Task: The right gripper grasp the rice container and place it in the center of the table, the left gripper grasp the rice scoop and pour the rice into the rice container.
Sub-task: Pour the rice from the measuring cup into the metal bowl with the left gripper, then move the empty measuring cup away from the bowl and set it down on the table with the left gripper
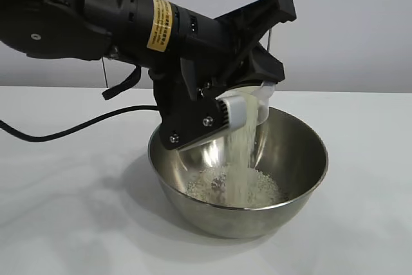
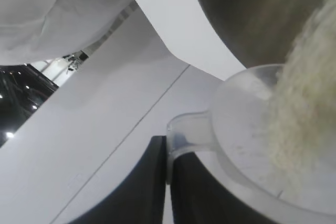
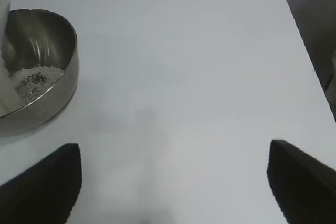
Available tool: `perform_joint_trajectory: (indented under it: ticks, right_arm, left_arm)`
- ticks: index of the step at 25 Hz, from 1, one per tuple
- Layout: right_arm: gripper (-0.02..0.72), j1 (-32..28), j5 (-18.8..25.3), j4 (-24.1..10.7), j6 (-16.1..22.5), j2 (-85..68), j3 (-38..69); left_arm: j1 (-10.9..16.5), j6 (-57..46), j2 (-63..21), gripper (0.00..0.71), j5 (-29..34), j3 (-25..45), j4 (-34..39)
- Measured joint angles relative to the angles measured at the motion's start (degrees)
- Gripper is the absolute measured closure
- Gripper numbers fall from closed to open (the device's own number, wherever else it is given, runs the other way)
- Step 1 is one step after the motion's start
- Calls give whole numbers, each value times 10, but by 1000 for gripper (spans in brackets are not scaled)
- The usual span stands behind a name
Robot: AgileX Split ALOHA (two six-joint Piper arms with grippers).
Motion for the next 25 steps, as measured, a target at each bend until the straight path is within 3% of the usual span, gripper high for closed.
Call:
perform_joint_trajectory:
  ticks: [16, 19, 25]
  right_arm:
    - [43, 0, 1, 0, 0, 0, 0]
    - [43, 0, 1, 0, 0, 0, 0]
    - [43, 0, 1, 0, 0, 0, 0]
  left_arm:
    - [-3, -20, -1, 701, 0, -10, 23]
    - [-3, -79, -1, 701, -19, -10, -7]
    - [-4, -317, -1, 701, -140, 10, -130]
